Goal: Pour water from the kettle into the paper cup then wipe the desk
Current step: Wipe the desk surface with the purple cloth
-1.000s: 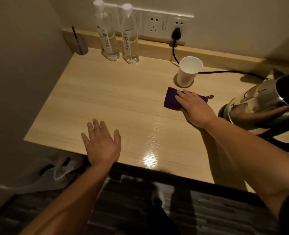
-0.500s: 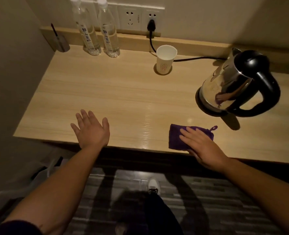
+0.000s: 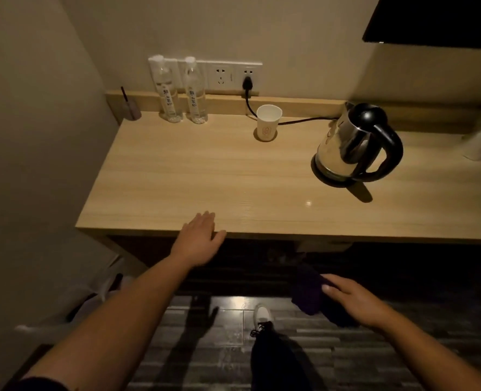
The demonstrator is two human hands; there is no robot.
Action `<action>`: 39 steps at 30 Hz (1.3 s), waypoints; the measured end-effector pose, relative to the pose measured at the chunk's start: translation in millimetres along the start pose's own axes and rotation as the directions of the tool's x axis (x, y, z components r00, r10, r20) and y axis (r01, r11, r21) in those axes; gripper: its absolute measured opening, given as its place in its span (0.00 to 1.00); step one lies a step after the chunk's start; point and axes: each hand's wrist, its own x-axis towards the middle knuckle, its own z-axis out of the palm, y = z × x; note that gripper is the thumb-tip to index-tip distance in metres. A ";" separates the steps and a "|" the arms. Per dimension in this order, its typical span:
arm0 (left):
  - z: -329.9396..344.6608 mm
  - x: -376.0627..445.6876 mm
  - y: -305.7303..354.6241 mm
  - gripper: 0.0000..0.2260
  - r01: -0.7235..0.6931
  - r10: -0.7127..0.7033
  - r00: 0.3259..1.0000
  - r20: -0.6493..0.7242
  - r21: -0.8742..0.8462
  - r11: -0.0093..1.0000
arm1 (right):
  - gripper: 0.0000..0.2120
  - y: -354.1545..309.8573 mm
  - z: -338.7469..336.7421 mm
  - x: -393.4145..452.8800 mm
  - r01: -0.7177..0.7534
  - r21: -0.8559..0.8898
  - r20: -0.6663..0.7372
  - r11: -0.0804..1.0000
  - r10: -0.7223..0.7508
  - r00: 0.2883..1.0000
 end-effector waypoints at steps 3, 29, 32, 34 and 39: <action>-10.9 -27.2 16.6 0.32 -0.172 0.179 0.979 0.099 -0.071 0.982 | 0.12 -50.8 13.1 12.9 0.025 0.005 0.114 1.000 -0.025 0.993; -159.5 31.9 -106.7 0.06 -0.246 0.253 0.966 -0.044 0.124 0.961 | 0.08 -279.1 11.4 205.9 0.533 -0.604 0.321 0.593 -0.431 0.843; -160.3 59.7 -120.5 0.07 -0.245 0.273 0.957 -0.095 0.234 0.941 | 0.07 -284.8 7.6 234.3 0.513 -0.653 0.254 0.557 -0.477 0.841; -161.6 80.6 -127.5 0.08 -0.244 0.300 0.941 -0.155 0.304 0.921 | 0.05 -286.4 10.1 251.2 0.500 -0.730 0.182 0.466 -0.573 0.799; -150.7 121.2 -146.0 0.11 -0.260 0.370 0.909 -0.189 0.436 0.861 | 0.08 -277.1 31.7 278.5 0.307 -0.879 0.010 0.365 -0.630 0.776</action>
